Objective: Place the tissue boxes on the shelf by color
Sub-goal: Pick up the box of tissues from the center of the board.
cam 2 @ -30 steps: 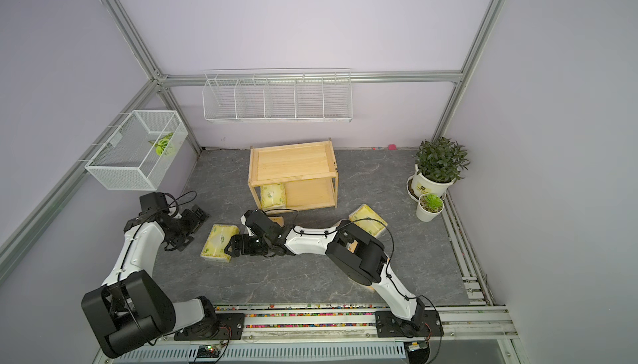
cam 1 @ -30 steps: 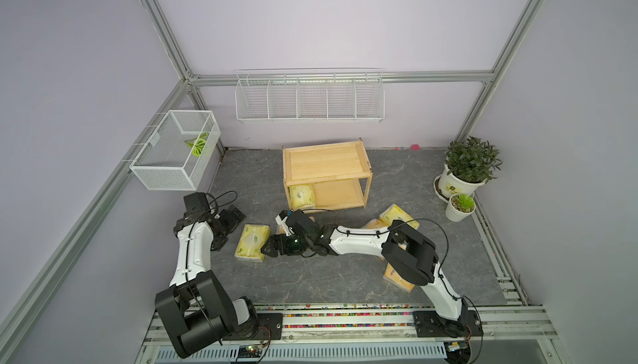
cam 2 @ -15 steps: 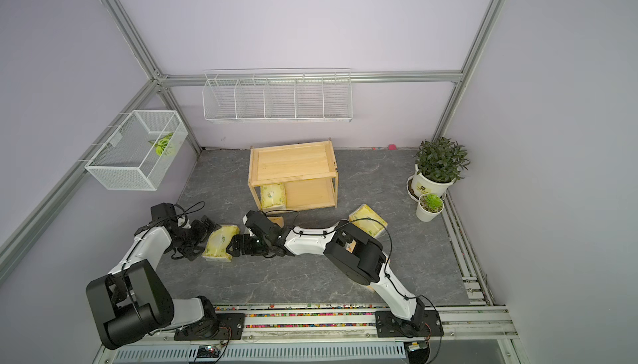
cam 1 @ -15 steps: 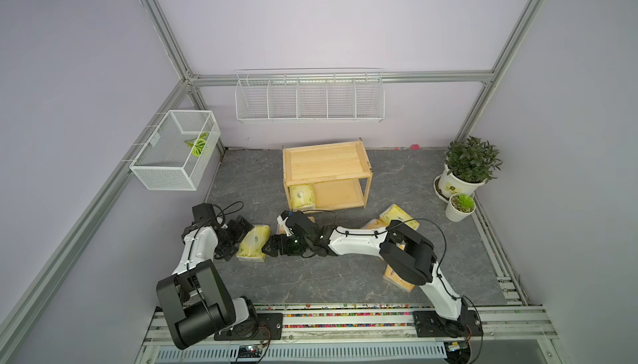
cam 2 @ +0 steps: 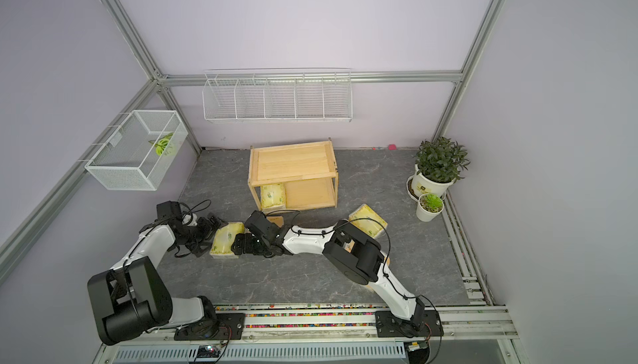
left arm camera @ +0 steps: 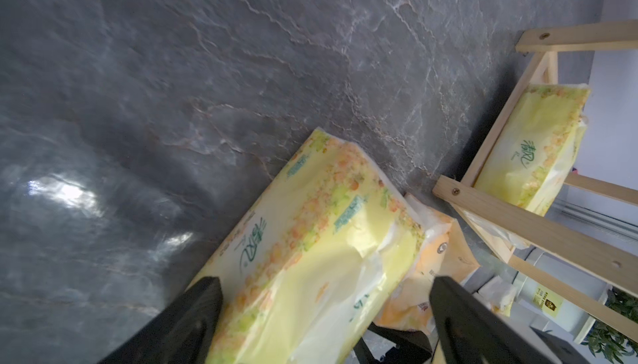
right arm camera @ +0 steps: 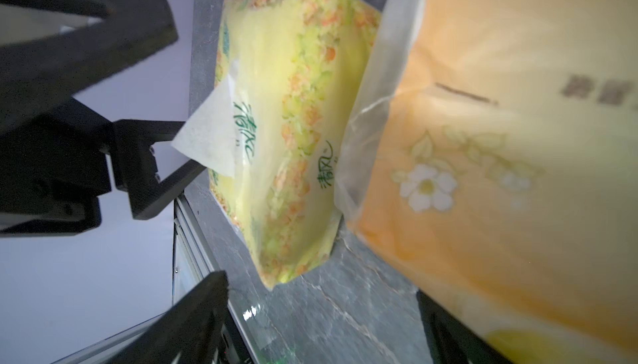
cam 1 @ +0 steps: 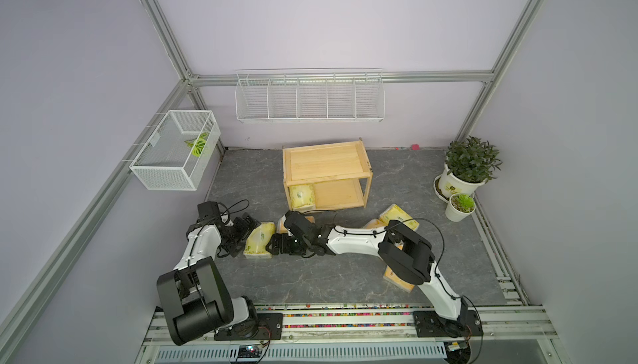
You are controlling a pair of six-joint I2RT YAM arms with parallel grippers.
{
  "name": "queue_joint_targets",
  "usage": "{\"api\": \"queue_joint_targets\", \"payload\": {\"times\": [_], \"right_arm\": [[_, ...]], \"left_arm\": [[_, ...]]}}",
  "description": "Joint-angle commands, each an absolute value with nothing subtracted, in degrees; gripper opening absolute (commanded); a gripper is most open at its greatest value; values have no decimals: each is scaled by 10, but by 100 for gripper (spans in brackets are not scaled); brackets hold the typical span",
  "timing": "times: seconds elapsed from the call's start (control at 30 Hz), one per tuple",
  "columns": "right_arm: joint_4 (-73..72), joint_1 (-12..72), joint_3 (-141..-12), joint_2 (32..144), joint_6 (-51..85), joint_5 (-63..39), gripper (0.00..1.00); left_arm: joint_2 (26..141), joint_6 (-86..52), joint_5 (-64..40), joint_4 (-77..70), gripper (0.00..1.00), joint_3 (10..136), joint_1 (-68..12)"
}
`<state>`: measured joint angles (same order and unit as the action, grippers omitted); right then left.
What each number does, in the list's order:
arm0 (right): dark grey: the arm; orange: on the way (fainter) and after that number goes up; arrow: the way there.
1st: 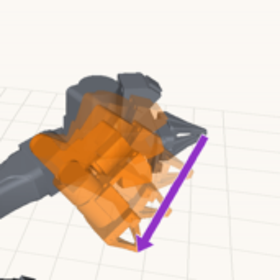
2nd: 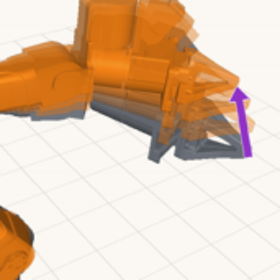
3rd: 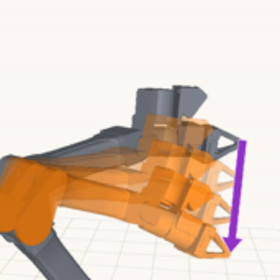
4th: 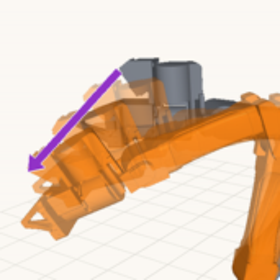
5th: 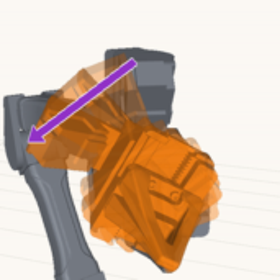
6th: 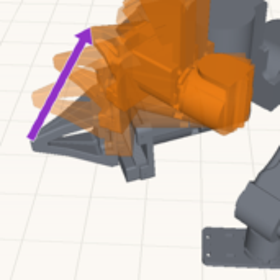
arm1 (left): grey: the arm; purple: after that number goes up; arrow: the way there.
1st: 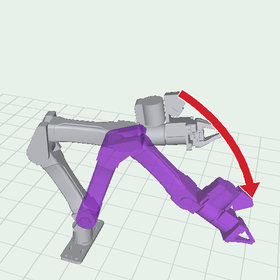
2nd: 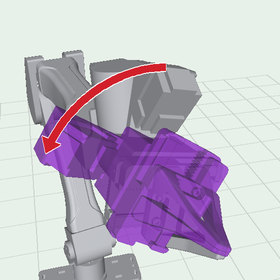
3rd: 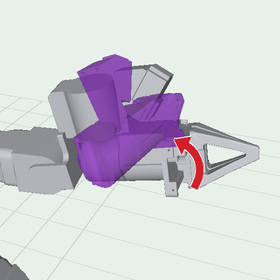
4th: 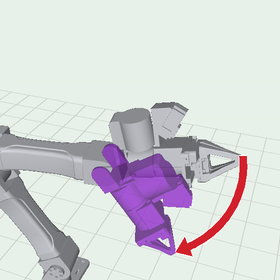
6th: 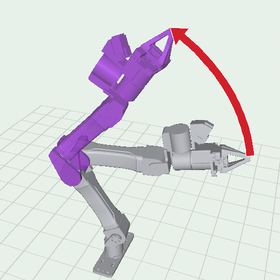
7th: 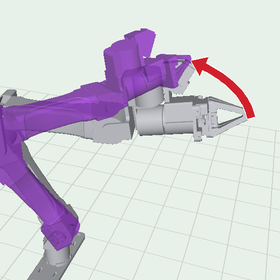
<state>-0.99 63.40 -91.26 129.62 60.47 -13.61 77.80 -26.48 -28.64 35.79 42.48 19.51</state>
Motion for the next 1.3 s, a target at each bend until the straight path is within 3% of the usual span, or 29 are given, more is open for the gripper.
{"api": "queue_joint_targets", "payload": {"times": [0.0,0.63,0.73,1.0,1.27], "right_arm": [[-8,637,-935,1334,623,-151,91],[-281,649,-909,1393,766,-205,89],[-332,649,-883,1386,777,-200,83],[-369,647,-807,1347,775,-175,56],[-360,646,-786,1326,761,-179,41]], "left_arm": [[786,-271,-294,353,100,414,191],[794,-272,-290,353,100,412,161],[794,-271,-288,354,100,412,159],[788,-272,-279,360,100,417,159],[765,-269,-262,381,100,441,159]]}}
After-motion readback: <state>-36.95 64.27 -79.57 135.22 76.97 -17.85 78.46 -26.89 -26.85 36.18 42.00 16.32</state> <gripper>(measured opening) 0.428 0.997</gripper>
